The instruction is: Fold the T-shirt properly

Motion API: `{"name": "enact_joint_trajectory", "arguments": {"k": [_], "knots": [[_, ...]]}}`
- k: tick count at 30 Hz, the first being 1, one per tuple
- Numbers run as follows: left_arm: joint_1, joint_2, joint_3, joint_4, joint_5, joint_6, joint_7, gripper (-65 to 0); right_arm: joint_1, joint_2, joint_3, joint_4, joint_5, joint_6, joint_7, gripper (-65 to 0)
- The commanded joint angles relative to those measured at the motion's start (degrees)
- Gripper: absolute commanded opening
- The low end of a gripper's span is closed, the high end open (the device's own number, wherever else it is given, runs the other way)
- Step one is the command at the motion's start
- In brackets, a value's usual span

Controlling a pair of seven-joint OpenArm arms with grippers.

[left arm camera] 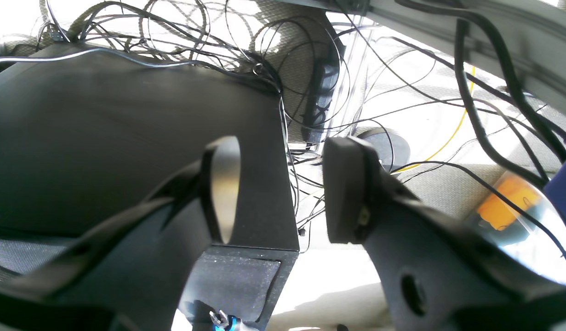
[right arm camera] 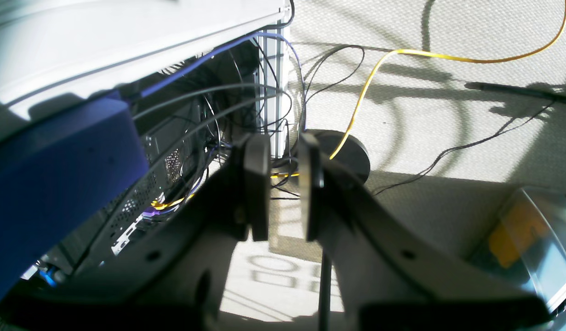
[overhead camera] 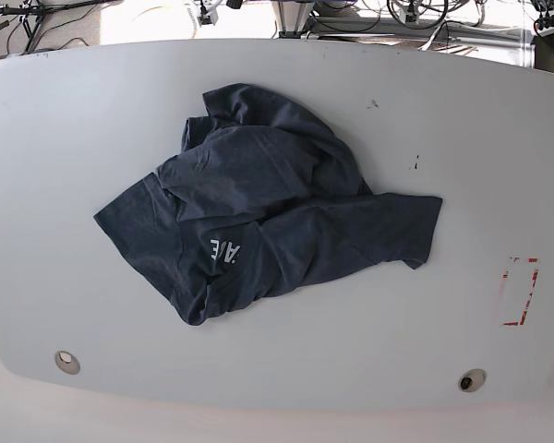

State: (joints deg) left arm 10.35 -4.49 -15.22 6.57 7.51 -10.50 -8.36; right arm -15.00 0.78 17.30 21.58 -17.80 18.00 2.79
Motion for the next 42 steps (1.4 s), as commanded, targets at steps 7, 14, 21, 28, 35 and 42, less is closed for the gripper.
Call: {"name": "enact_joint_trajectory", "arguments": {"k": [7, 14, 21, 28, 35, 42], "knots": [[0.88, -0.18, 0.16, 0.38, 1.02, -1.26, 0.22, -38.1, -1.41, -0.56, -0.05, 2.42, -1.04, -0.06, -0.12, -55.0], [0.99, -0.16, 0.02, 0.32, 0.83, -0.95, 0.24, -38.5, -2.14, -0.36, -0.04, 2.10, -0.67, -0.20, -0.20, -55.0], [1.19, -0.17, 0.06, 0.48, 0.81, -0.85, 0.21, -38.5, -2.80, -0.44, -0.03, 2.77, -0.75, -0.16, -0.22, -55.0], [1.81, -0.12, 0.13, 0.73, 0.33, -0.77, 0.18, -39.3, -4.13, -0.55, -1.13, 4.34, -0.83, -0.24, 0.99, -55.1], [4.87, -0.75, -0.23, 2.55, -0.41, -0.95, -0.91, -41.6, -11.06, -1.83, -0.85, 14.81, -0.53, -0.33, 1.20, -55.4], [8.55, -0.93, -0.22, 7.19, -1.66, -0.93, -0.51, -39.9, -15.95, -2.31, -1.25, 22.07, -0.33, -0.32, 1.07, -55.3]]}}
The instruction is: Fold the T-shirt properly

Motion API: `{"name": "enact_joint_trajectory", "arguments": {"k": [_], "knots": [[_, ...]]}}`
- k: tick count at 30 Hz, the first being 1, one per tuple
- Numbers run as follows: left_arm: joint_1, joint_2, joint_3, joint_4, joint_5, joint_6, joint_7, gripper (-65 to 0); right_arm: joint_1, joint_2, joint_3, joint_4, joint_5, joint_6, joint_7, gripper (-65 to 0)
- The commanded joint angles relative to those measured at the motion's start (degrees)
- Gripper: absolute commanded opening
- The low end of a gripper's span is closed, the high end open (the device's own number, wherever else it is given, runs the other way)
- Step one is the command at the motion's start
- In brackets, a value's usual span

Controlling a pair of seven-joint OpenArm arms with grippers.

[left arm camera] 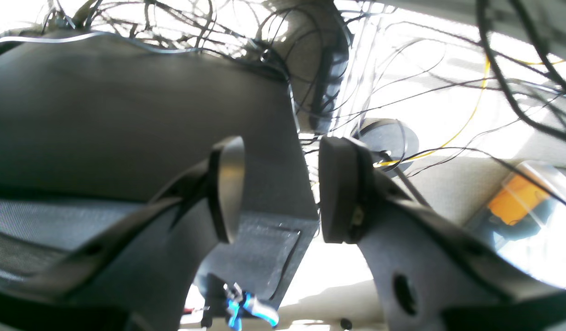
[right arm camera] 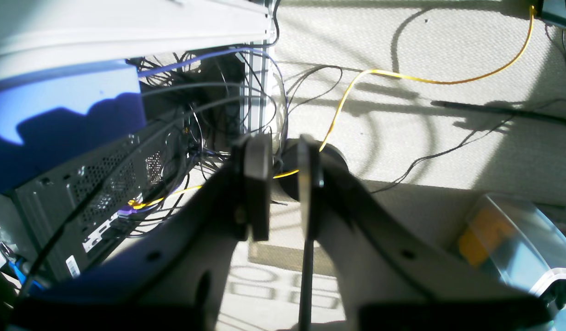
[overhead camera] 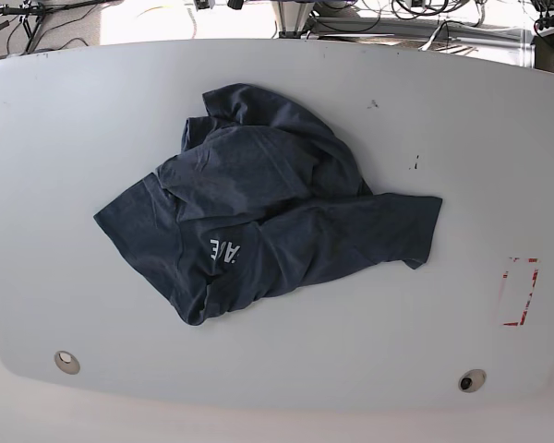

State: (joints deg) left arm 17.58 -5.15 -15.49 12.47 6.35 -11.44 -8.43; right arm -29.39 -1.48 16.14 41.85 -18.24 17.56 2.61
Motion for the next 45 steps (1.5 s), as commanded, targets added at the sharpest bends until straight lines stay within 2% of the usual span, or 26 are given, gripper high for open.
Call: {"name": "enact_joint_trajectory", "arguments": {"k": [1, 13, 33, 45], "knots": [[1.85, -0.25, 0.09, 2.08, -0.72, -0.01, -0.35, -39.8, -2.14, -0.07, -0.17, 2.51, 0.15, 0.11, 1.26, -55.2], [7.83, 0.06, 0.79, 12.28, -2.86, -0.06, 0.63, -39.3, -8.04, -0.13, -0.45, 9.77, 0.32, 0.31, 0.89, -54.9], [17.25, 1.23, 0.48, 25.06, -1.65, 0.09, -1.18, -39.2, -16.31, -0.05, -0.41, 21.70, 1.00, 0.46, 0.62, -54.8], [24.02, 1.20, -0.21, 38.31, -2.47, 0.12, -0.89, -39.5, -21.99, -0.17, -0.01, 30.67, 1.57, 0.57, 0.28, -55.1]]}}
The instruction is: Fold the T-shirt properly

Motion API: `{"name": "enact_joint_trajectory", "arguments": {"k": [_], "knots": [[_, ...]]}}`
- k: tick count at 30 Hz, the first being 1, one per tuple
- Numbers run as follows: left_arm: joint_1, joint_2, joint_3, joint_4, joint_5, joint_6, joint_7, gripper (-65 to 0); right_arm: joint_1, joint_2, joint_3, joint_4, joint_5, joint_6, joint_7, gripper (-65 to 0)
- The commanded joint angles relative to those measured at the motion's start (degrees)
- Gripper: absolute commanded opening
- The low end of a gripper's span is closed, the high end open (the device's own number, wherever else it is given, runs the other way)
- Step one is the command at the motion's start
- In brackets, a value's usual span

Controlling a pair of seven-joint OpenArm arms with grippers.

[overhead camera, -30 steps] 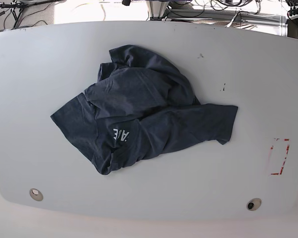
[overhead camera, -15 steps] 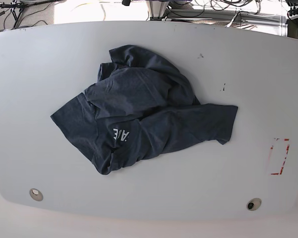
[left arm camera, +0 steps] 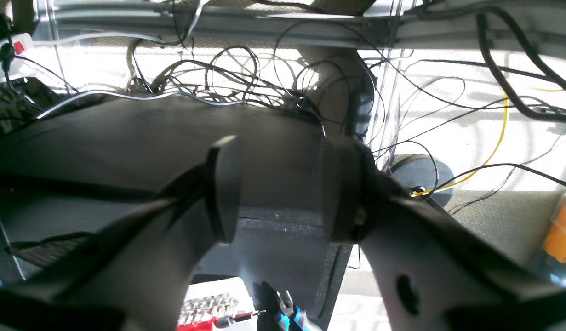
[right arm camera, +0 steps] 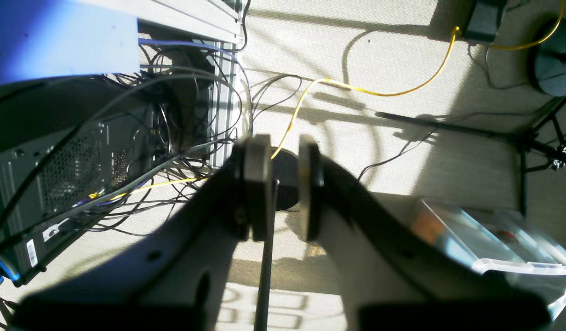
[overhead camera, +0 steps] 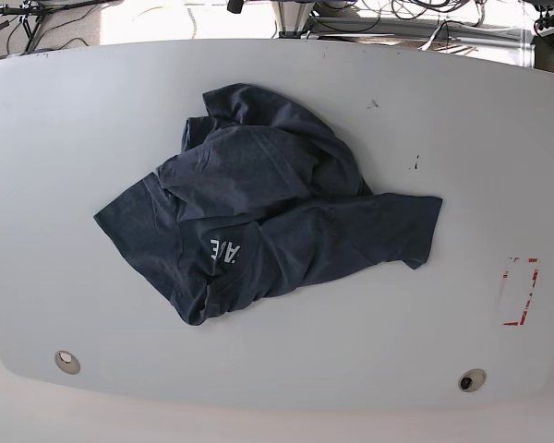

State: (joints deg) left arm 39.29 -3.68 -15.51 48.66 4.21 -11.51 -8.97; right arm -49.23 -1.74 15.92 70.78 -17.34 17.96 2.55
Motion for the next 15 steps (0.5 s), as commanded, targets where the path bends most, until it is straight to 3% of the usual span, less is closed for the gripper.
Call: {"name": "enact_joint_trajectory", "arguments": {"k": [1, 15], "knots": [[4.00, -0.37, -0.31, 4.48, -0.49, 0.10, -0.29, -39.5, -3.26, 0.12, 0.13, 3.46, 0.66, 0.26, 0.22, -54.9], [14.60, -1.33, -0.67, 21.44, -1.48, 0.12, 0.05, -39.4, -10.79, -0.13, 0.33, 15.68, 0.62, 0.48, -0.07, -54.4]]}}
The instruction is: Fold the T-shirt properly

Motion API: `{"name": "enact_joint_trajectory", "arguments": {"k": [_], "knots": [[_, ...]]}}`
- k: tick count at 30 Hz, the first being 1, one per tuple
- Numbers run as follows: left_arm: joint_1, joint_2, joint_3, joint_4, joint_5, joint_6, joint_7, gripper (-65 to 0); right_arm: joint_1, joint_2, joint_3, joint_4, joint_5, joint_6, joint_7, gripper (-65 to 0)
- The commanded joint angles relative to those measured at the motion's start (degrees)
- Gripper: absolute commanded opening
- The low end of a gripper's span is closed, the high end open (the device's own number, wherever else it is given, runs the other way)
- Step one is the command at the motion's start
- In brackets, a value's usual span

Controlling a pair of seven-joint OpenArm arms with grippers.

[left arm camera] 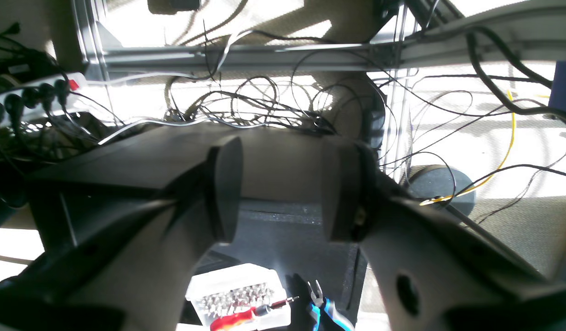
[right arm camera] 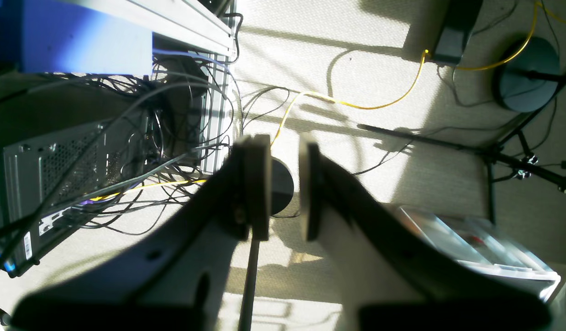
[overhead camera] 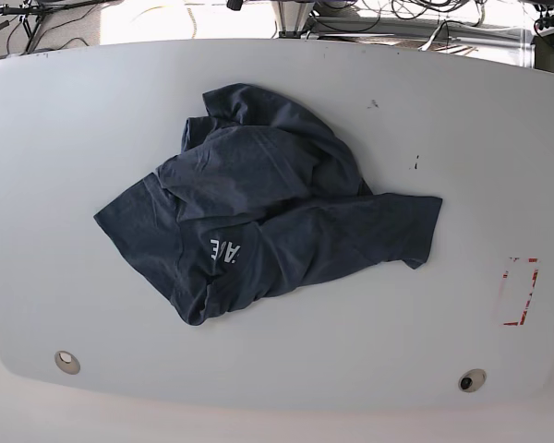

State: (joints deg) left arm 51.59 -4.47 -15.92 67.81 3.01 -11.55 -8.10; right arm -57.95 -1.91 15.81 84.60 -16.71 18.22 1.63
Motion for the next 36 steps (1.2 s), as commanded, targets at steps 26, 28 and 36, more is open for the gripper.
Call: {"name": "enact_joint_trajectory", "arguments": {"k": [26, 28, 36], "knots": [[10.33, -2.37, -0.90, 16.96, -3.20, 0.50, -0.48, -40.0, -10.81, -1.55, 0.59, 15.08, 1.89, 0.64, 0.68, -54.4], [10.23, -2.41, -0.83, 17.33, -3.77, 0.52, -0.30, -40.1, -11.20, -1.50, 0.57, 15.75, 2.54, 0.64, 0.62, -54.5], [10.99, -3.10, -0.90, 19.97, -5.01, 0.63, 0.41, -40.0, -12.99, -1.36, 0.80, 19.59, 4.01, 0.73, 1.15, -54.6]]}}
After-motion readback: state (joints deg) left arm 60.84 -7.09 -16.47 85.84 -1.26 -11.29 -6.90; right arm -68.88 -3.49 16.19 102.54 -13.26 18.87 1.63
